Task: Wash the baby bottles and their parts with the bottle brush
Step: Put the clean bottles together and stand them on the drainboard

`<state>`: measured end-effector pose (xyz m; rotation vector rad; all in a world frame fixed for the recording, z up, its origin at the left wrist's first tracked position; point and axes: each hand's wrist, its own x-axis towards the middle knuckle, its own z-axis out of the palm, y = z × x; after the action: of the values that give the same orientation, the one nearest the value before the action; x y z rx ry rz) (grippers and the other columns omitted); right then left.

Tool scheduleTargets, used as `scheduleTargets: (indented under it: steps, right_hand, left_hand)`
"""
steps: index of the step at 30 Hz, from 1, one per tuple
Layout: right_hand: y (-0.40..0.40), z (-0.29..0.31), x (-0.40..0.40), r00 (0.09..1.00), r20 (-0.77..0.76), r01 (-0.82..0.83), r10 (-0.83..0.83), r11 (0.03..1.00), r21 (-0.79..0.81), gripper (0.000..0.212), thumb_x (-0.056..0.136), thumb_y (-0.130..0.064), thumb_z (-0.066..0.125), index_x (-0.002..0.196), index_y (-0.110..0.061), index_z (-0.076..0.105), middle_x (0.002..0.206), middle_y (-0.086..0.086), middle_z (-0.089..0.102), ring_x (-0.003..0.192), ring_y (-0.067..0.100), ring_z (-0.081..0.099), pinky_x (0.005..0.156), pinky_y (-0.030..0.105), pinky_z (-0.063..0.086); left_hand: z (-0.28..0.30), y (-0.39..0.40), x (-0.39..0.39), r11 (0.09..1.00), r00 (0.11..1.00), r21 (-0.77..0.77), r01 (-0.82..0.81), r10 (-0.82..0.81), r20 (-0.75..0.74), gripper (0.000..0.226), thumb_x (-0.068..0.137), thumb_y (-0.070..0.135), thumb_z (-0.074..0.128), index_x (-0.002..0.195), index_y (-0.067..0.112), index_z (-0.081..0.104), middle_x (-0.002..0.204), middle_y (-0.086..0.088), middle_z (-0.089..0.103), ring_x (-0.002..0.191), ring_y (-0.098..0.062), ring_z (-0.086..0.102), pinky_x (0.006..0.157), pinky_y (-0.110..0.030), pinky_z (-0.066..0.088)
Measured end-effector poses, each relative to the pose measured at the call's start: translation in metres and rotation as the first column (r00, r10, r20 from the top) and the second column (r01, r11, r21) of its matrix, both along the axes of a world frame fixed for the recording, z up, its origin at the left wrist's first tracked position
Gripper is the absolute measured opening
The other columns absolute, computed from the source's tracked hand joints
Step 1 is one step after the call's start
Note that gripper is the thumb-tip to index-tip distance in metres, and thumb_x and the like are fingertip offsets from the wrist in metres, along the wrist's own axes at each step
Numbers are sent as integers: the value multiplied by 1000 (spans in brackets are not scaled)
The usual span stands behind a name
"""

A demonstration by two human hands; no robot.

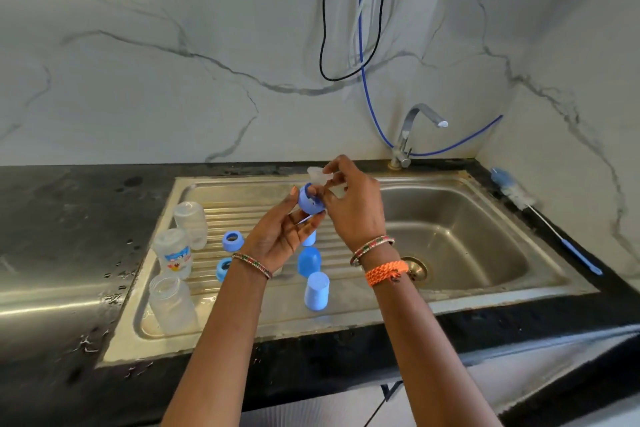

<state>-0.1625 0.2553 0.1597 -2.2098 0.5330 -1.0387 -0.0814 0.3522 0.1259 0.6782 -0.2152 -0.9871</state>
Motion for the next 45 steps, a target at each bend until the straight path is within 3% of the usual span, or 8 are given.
scheduleTargets:
  steps: [4, 10, 18, 24, 28, 32, 40, 45]
  right_hand:
    - [6, -8, -3, 997, -54, 44, -55, 983, -181, 7, 85, -18, 61, 92, -16, 60, 83, -1, 65, 79, 22, 57, 61, 32, 47]
    - [13, -10, -7, 992, -114, -90, 57, 946, -311, 23, 91, -30, 53, 95, -16, 71, 100, 1, 67, 94, 22, 57, 76, 36, 48]
    - [-1, 11, -4, 975, -43, -189, 217, 919, 346, 21, 80, -3, 70, 97, -13, 62, 75, 0, 61, 67, 11, 59, 72, 28, 56]
    - [-4, 27, -4, 903, -155, -338, 401, 886, 318, 13, 86, -7, 67, 99, -4, 64, 85, 5, 65, 72, 13, 63, 66, 18, 55]
    - [1, 25, 1, 870, -215, -358, 444, 868, 345, 18, 86, -13, 68, 102, -5, 62, 82, 11, 66, 68, 19, 64, 73, 34, 57]
    - [5, 18, 2, 912, -120, -333, 392, 879, 342, 11, 84, -8, 69, 93, -9, 63, 74, 6, 61, 61, 16, 61, 65, 30, 58]
    - [10, 9, -6, 886, 47, -397, 461, 702, 591, 19, 87, 4, 57, 102, -8, 63, 91, 16, 65, 71, 20, 64, 61, 20, 55]
    - [3, 9, -5, 846, -161, -347, 508, 755, 556, 17, 87, -13, 66, 102, -8, 59, 80, 11, 62, 59, 17, 68, 61, 30, 60]
  left_hand:
    - [1, 2, -3, 1000, 1000, -2, 10, -10, 4, 26, 95, 24, 47, 106, 6, 62, 90, -11, 73, 80, -17, 72, 69, -25, 59]
    - [2, 3, 1, 995, 996, -80, -54, 48, -79, 34, 82, 26, 57, 107, 3, 62, 94, -14, 71, 80, -17, 71, 80, -26, 55]
    - [-1, 7, 1, 999, 998, -1, -42, 42, 35, 38, 75, 32, 54, 98, 4, 64, 92, -13, 72, 81, -19, 71, 71, -24, 59]
    - [5, 10, -5, 996, 995, 1, -94, 94, -21, 30, 84, 23, 52, 79, 4, 74, 80, -11, 73, 70, -14, 71, 58, -19, 56]
    - [14, 2, -4, 965, 972, 153, -215, 196, 130, 24, 97, -1, 41, 83, 0, 61, 68, -11, 68, 54, -12, 66, 47, -16, 51]
    - [15, -3, 1, 923, 946, 244, -298, 251, 205, 21, 95, -1, 45, 83, 1, 61, 76, -14, 65, 67, -19, 62, 57, -22, 54]
    - [17, 2, 6, 916, 956, 303, -261, 202, 213, 20, 96, 3, 48, 82, 0, 62, 82, -16, 59, 74, -21, 55, 62, -24, 54]
    - [16, 8, -1, 829, 896, 465, -312, 93, 435, 26, 93, -3, 47, 73, 6, 61, 63, -7, 61, 52, -11, 57, 47, -16, 49]
